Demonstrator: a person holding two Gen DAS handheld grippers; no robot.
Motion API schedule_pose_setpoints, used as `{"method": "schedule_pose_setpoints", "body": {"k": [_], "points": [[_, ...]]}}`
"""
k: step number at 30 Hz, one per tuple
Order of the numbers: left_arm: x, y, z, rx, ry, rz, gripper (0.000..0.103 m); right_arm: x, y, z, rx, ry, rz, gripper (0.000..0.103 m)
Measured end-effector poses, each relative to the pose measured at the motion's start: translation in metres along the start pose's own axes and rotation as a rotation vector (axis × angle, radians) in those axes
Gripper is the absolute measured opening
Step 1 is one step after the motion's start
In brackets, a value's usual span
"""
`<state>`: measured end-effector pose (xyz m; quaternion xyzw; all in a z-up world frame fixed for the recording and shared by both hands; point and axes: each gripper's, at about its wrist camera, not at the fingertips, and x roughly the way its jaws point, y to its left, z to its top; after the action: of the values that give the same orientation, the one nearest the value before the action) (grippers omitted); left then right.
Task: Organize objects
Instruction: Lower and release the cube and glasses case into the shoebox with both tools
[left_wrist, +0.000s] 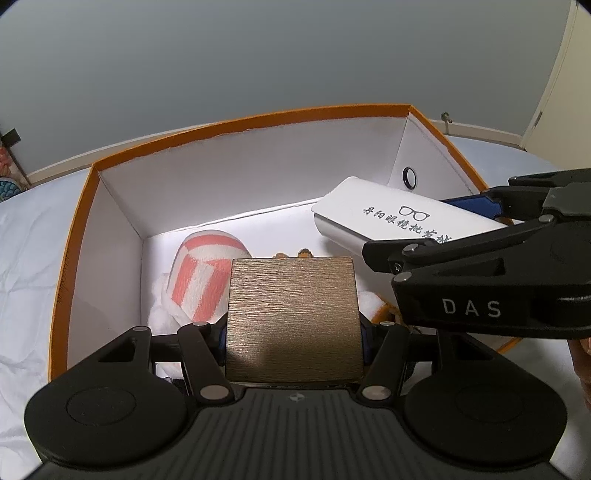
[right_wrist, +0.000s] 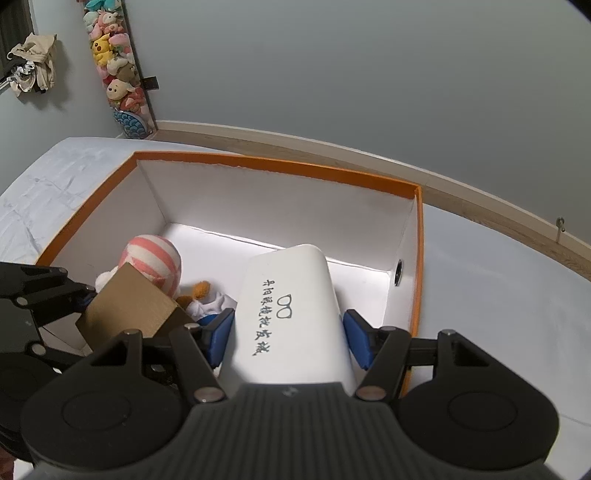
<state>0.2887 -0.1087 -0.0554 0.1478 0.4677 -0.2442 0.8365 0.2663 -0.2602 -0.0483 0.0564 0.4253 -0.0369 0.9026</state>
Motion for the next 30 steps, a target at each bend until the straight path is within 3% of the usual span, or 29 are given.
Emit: {"method": "schedule_pose_setpoints", "body": {"k": [30], "points": [[0.012, 0.007, -0.003, -0.043, 0.036, 0.003, 0.069, 0.008, 0.008, 0.006, -0.027, 0.013, -0.041, 0.068]]}}
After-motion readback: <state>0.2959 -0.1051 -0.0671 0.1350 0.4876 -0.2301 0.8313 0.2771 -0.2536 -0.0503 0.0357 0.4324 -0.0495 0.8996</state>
